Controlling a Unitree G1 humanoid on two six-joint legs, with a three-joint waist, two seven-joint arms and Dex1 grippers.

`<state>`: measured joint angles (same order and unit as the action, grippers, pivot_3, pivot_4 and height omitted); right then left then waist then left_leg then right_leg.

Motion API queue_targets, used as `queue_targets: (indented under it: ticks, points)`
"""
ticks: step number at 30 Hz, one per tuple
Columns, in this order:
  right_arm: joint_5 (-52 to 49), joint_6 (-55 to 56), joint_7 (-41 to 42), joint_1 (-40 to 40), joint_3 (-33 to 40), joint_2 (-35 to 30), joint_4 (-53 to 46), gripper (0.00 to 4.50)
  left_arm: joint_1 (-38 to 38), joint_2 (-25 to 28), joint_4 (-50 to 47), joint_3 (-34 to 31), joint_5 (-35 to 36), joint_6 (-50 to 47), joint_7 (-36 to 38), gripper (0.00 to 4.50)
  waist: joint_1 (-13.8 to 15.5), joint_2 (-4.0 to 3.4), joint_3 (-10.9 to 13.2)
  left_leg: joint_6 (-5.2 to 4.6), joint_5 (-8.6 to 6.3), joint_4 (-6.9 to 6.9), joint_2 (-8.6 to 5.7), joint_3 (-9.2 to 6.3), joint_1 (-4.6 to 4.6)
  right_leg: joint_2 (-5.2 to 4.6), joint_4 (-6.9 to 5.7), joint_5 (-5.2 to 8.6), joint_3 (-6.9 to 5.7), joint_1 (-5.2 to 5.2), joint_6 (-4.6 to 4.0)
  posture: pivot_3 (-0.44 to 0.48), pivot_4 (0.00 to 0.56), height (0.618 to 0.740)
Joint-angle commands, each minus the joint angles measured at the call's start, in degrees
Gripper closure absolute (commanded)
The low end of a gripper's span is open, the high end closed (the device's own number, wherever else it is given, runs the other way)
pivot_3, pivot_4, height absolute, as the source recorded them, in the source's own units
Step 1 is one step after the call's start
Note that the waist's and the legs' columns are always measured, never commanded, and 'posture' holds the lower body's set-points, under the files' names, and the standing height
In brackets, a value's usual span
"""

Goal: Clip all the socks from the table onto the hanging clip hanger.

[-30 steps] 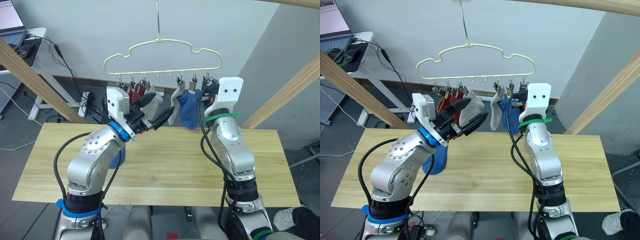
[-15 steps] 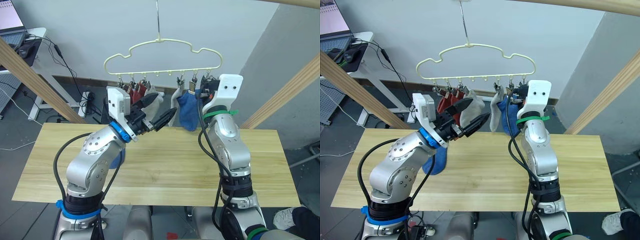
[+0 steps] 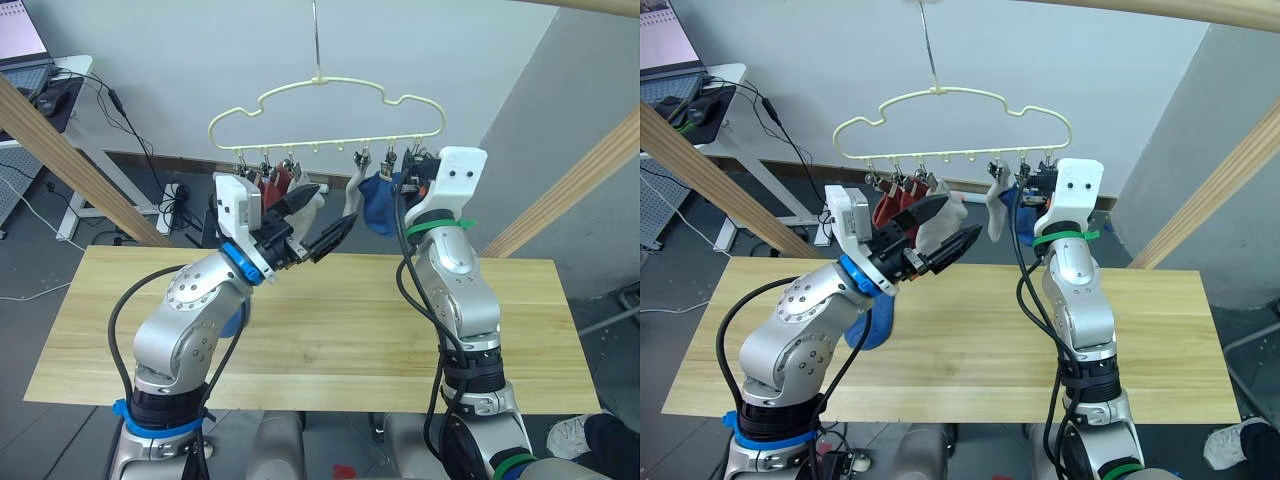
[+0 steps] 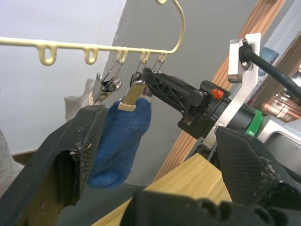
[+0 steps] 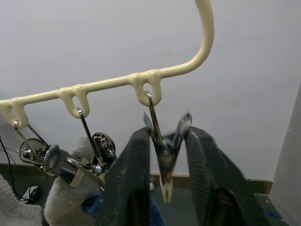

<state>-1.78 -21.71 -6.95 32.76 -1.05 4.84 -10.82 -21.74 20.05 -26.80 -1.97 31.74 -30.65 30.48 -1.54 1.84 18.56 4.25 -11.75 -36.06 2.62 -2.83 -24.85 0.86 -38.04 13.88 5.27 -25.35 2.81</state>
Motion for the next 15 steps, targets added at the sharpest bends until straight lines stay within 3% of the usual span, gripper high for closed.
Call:
queue_targets:
  ticks: [1,13,15]
  points:
    - [-0.1,1.69,0.29,1.28,0.54,-0.14,-1.09,4.46,-0.3,-0.12,-2.93,-0.15,1.18,0.56,-0.27,0.33,0.0,0.0,0.0,0.0,0.0,0.0,0.0,0.0,0.0,0.0,0.0,0.0,0.0,0.0,0.0,0.088,0.301,0.74]
    - [0.43,1.03,0.54,1.02,0.33,-0.6,-1.36,4.46,-0.38,-0.15,-2.72,0.14,0.86,0.72,-0.27,0.33,0.0,0.0,0.0,0.0,0.0,0.0,0.0,0.0,0.0,0.0,0.0,0.0,0.0,0.0,0.0,0.086,0.304,0.74]
    - [0.41,1.13,0.48,1.04,0.35,-0.49,-1.31,3.72,-0.46,-0.21,-2.56,0.22,0.74,0.84,-0.25,0.33,0.0,0.0,0.0,0.0,0.0,0.0,0.0,0.0,0.0,0.0,0.0,0.0,0.0,0.0,0.0,0.086,0.304,0.74]
